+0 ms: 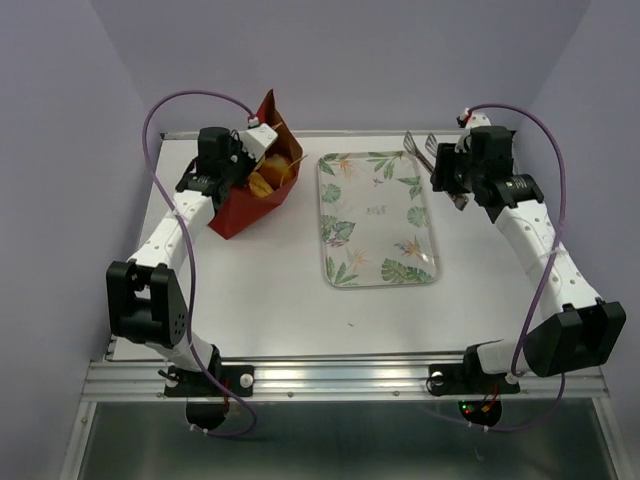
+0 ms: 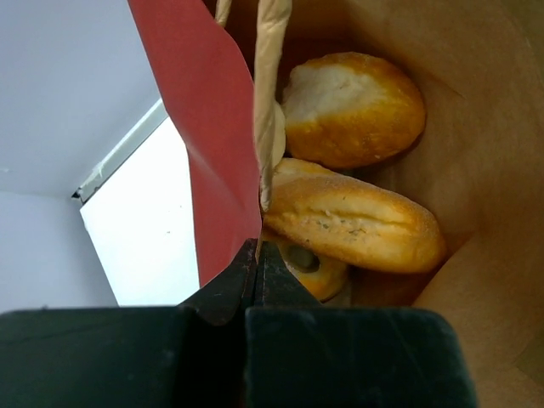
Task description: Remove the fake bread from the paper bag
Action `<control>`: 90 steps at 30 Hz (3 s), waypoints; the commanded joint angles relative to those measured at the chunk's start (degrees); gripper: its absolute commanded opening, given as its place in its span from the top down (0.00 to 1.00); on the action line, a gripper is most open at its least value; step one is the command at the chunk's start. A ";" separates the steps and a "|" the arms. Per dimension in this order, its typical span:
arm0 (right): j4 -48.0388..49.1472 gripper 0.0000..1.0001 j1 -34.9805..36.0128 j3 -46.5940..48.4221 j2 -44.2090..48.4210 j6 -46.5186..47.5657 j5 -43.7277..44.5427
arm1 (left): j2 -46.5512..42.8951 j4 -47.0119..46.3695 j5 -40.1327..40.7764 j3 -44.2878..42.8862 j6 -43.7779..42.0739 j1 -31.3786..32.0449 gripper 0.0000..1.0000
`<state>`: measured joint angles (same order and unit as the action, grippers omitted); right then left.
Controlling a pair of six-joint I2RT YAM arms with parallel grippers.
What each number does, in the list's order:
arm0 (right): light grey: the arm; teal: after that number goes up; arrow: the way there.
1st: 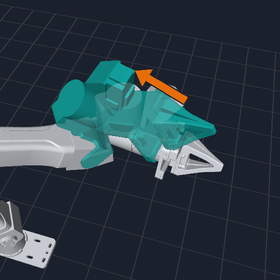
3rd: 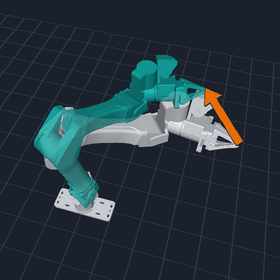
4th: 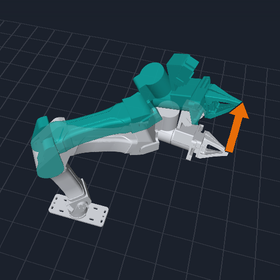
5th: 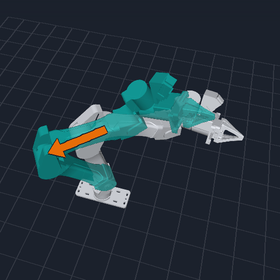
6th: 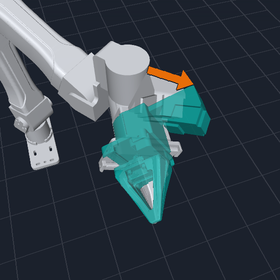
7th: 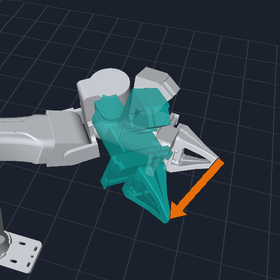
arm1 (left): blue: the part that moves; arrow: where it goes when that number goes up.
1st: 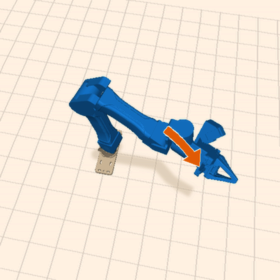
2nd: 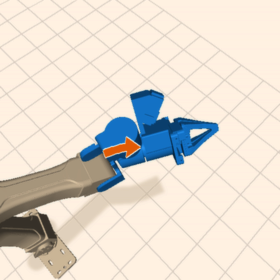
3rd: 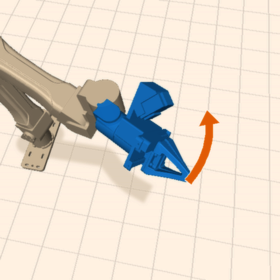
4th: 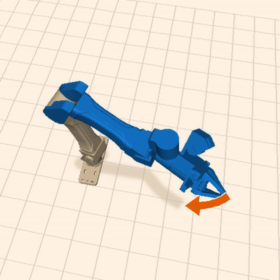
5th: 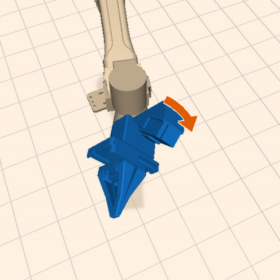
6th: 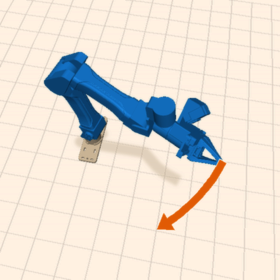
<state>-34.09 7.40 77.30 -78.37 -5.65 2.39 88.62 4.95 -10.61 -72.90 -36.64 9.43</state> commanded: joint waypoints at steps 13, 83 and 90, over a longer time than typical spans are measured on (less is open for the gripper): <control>4.82 0.44 12.46 5.94 6.56 -0.07 -3.70 | -9.60 4.55 9.20 2.14 -4.56 10.17 1.00; 33.04 0.42 31.54 10.23 -27.01 15.84 -7.13 | -23.23 -3.28 1.47 11.64 0.61 13.16 1.00; 30.84 0.42 31.54 11.82 -30.17 14.88 -9.95 | -22.70 -3.72 1.38 10.85 -0.10 13.16 1.00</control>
<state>-4.32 38.70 85.80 -107.46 8.67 -4.99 66.17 6.20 -7.35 -58.67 -35.62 22.39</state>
